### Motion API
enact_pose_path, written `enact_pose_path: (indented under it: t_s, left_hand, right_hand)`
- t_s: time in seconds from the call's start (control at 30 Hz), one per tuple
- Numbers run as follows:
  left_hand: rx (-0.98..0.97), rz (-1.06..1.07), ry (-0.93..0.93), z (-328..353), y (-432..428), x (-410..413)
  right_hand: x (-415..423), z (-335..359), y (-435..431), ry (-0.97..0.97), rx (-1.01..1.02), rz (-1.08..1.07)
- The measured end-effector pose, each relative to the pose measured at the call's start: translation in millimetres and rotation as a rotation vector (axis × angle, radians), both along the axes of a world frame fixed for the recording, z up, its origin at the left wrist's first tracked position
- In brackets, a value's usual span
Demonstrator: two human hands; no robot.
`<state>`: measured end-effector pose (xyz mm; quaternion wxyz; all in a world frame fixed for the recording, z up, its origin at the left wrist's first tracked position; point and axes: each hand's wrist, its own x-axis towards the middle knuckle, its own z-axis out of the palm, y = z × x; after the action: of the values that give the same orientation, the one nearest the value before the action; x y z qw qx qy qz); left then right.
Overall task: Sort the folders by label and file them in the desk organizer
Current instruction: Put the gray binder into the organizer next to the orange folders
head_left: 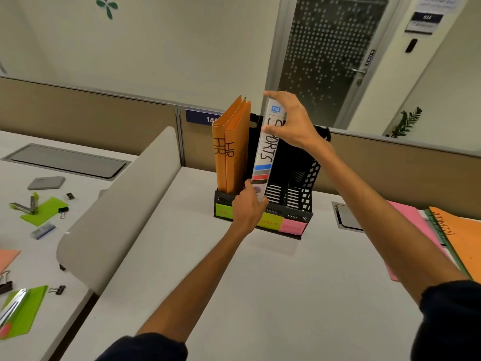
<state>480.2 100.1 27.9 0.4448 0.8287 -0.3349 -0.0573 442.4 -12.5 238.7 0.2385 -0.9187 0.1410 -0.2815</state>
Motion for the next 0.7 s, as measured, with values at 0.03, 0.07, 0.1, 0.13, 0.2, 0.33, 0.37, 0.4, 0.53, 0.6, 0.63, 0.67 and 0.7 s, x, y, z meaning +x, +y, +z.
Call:
enact_pose_path:
  t_s: [0.03, 0.07, 0.1, 0.13, 0.2, 0.33, 0.37, 0.4, 0.53, 0.6, 0.63, 0.67, 0.7]
  left_hand:
    - [0.011, -0.015, 0.001, -0.7, -1.1, 2.9]
    - [0.023, -0.038, 0.005, -1.8, -1.5, 6.6]
    - [0.033, -0.07, 0.013, -3.7, -1.5, 10.6]
    - [0.038, -0.109, 0.027, -6.0, -1.2, 14.6]
    - [0.074, -0.176, 0.055, -11.4, 0.0, 22.7]
    - [0.246, -0.25, -0.019, -28.8, 8.4, 41.8]
    - [0.272, -0.279, -0.023, -32.4, 11.3, 45.8]
    - [0.295, -0.299, -0.028, -35.2, 13.6, 49.6]
    - [0.339, -0.258, -0.073, -34.1, 11.1, 59.7]
    - [0.365, -0.229, -0.112, -32.2, 4.9, 60.5]
    - [0.374, -0.214, -0.124, -32.7, 1.7, 59.9]
    - [0.377, -0.197, -0.124, -33.9, -1.3, 58.8]
    - [0.377, -0.178, -0.12, -35.3, -3.4, 57.4]
  right_hand:
    - [2.6, -1.7, -3.3, 0.003, -0.003, -0.008]
    - [5.0, -3.4, -6.7, -0.002, 0.001, -0.012]
    - [7.1, -4.9, -10.0, -0.013, 0.01, -0.016]
    - [8.9, -5.8, -13.1, -0.024, 0.019, -0.022]
    - [11.8, -6.9, -18.1, -0.037, 0.028, -0.03]
    - [18.3, -9.3, -21.1, -0.044, 0.016, -0.012]
    - [19.7, -9.9, -21.1, -0.049, 0.015, -0.009]
    - [21.2, -10.5, -20.4, -0.053, 0.016, -0.006]
    - [23.5, -13.3, -14.8, -0.055, -0.033, -0.002]
    - [21.8, -15.7, -13.1, -0.058, -0.04, 0.005]
    - [20.3, -16.7, -13.2, -0.058, -0.035, 0.009]
    - [18.5, -17.3, -14.0, -0.058, -0.033, 0.01]
    - [16.9, -17.8, -14.7, -0.056, -0.037, 0.008]
